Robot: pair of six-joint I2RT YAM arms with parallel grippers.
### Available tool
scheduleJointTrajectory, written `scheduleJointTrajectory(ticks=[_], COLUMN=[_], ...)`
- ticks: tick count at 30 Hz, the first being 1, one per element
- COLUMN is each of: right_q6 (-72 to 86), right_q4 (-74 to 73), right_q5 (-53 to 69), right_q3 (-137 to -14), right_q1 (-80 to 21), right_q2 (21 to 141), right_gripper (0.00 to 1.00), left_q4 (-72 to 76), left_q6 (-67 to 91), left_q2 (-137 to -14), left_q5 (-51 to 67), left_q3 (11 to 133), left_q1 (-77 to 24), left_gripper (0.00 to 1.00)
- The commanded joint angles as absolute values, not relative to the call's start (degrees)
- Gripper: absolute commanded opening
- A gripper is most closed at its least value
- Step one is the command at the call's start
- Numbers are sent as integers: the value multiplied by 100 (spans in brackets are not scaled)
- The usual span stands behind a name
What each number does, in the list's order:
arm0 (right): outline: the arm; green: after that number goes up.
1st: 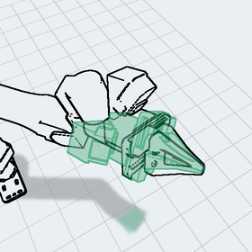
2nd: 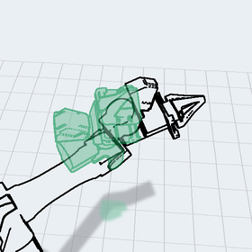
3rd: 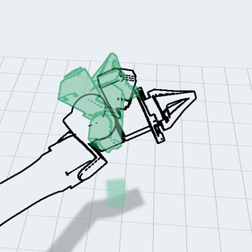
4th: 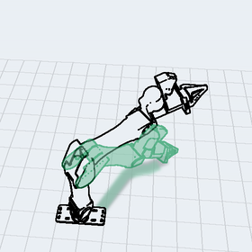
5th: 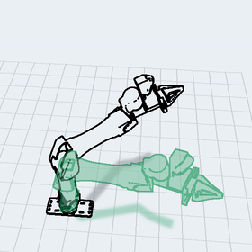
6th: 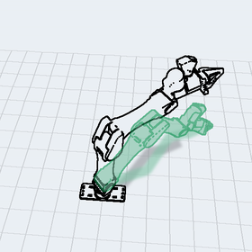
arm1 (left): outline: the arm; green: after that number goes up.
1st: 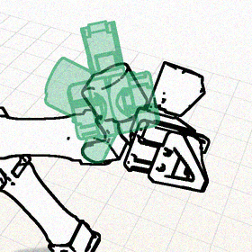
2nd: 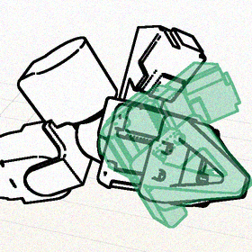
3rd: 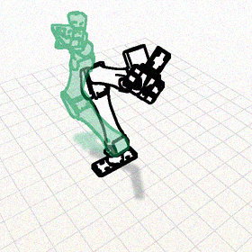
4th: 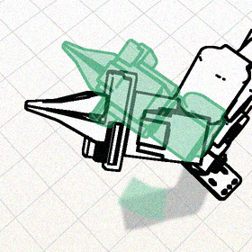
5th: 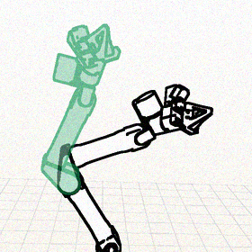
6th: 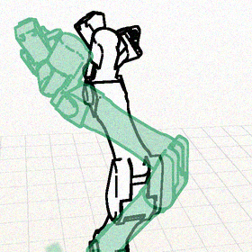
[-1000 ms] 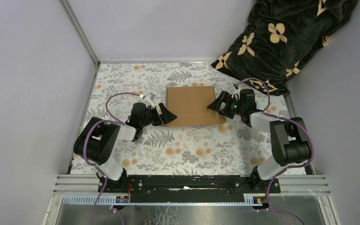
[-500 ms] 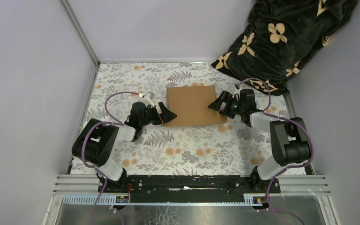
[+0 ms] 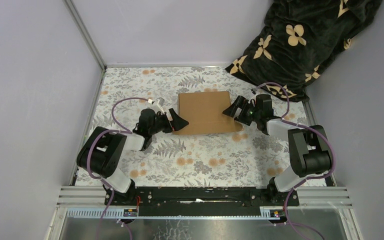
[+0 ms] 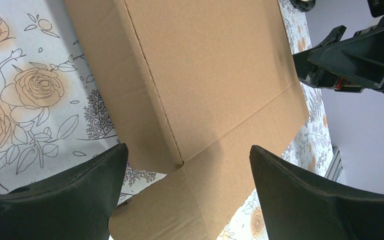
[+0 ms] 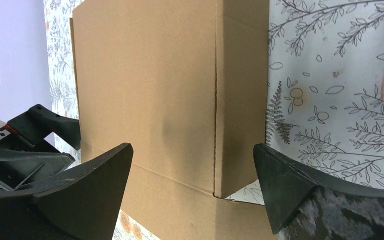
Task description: Fold the paper box
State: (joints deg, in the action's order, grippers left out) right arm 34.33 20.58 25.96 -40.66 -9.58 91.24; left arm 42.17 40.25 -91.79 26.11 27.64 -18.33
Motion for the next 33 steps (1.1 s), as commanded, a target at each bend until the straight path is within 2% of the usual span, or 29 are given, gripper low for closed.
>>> scheduleJointTrajectory(ticks=[1, 33], right_q6=[3420, 3613], right_q4=[2364, 2628], right_q5=[2676, 3196], right_q3=[-4368, -4375], right_q1=[-941, -940], right_q2=[9081, 9279], right_gripper=[100, 100], left_q4=[4695, 5037], left_q6=[4008, 4191], left_q2=[-9301, -9405], left_q5=[2584, 2743], left_q3=[2917, 2953], left_q1=[-1852, -1871], left_gripper=[99, 99])
